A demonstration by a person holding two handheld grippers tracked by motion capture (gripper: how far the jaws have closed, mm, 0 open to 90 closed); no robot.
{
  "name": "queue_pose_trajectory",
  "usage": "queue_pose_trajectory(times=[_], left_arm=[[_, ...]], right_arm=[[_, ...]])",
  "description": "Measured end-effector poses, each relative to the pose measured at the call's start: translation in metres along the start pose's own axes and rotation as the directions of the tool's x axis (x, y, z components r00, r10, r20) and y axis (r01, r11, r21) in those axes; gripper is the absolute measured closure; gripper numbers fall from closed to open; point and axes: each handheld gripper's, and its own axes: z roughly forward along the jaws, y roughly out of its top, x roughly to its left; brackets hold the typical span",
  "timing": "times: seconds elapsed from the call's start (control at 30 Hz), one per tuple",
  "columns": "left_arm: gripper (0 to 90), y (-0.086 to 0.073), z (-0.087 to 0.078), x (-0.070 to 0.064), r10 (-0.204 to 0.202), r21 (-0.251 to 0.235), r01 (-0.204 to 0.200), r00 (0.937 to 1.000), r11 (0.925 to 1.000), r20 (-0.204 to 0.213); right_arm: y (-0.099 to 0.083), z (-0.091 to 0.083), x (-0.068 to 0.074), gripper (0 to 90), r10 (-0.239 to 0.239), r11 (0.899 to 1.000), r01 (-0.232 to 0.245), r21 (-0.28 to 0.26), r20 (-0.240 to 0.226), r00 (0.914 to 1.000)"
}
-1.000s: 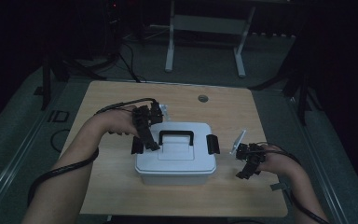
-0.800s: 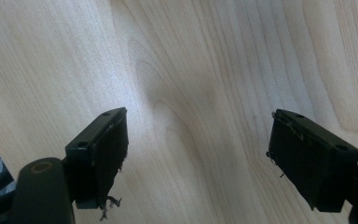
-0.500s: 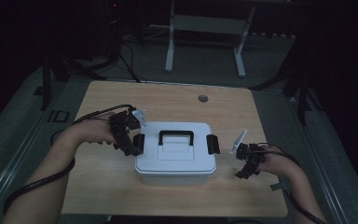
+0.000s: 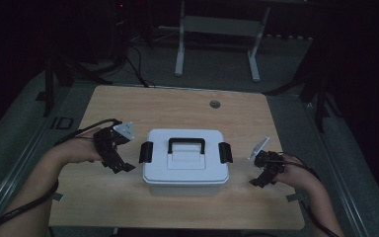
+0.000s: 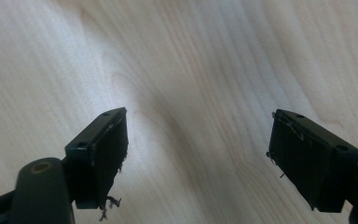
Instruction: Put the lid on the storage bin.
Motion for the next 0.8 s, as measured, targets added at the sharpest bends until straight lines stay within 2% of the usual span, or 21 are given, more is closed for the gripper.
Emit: queue_pose_trajectory(times=[0.07,0.17,0.23,0.3,0.37,0.47,0.53,0.6,0.67,0.7,0.73,0.8], left_arm=[[2.6,-0.007,0.0,-0.001,0.003,-0.013,-0.003,0.9998,0.9999,-0.022],[2.6,-0.018,0.001,-0.001,-0.018,-0.053,0.017,0.9995,0.9985,-0.026],[2.6,-0.024,0.002,0.0,-0.031,-0.05,0.03,0.999,0.9983,-0.032],[2.6,-0.028,0.004,0.0,-0.041,-0.05,0.039,0.9987,0.998,-0.031],[2.6,-0.029,0.005,-0.001,-0.039,-0.055,0.038,0.9987,0.9978,-0.032],[2.6,-0.032,0.006,-0.003,-0.035,-0.06,0.032,0.9981,0.9977,-0.051],[2.6,-0.035,0.008,-0.004,-0.039,-0.065,0.036,0.9976,0.9972,-0.056],[2.6,-0.039,0.01,-0.005,-0.044,-0.065,0.04,0.9967,0.9971,-0.069],[2.6,-0.042,0.012,-0.006,-0.054,-0.073,0.049,0.9965,0.9961,-0.064],[2.6,-0.044,0.014,-0.006,-0.053,-0.075,0.049,0.9967,0.996,-0.061],[2.6,-0.045,0.014,-0.007,-0.058,-0.08,0.053,0.9964,0.9954,-0.062],[2.6,-0.048,0.015,-0.008,-0.061,-0.088,0.055,0.9959,0.9946,-0.067]], right_arm=[[-0.003,0.0,0.0,18.1,0.018,1.0,-0.018,-0.023,0.011,0.9998],[-0.01,0.0,-0.001,16.4,0.061,0.996,-0.06,-0.073,0.01,0.9981],[-0.014,0.001,-0.001,14.5,0.087,0.993,-0.086,-0.087,0.007,0.9962],[-0.018,0.003,-0.001,13.7,0.104,0.99,-0.1,-0.103,0.028,0.9942],[-0.022,0.003,-0.001,13.2,0.131,0.982,-0.124,-0.146,0.04,0.9906],[-0.027,0.004,-0.001,12.8,0.192,0.956,-0.171,-0.24,0.066,0.9792],[-0.029,0.007,-0.001,12.6,0.238,0.936,-0.2,-0.29,0.102,0.9658],[-0.031,0.011,-0.001,12.6,0.278,0.916,-0.226,-0.332,0.116,0.9537],[-0.033,0.014,-0.002,12.5,0.312,0.897,-0.247,-0.365,0.131,0.9409],[-0.033,0.015,-0.002,12.3,0.33,0.886,-0.255,-0.389,0.141,0.9334],[-0.034,0.017,-0.002,12.1,0.362,0.864,-0.275,-0.423,0.14,0.9219],[-0.036,0.02,-0.003,11.7,0.401,0.838,-0.294,-0.461,0.152,0.9036]])
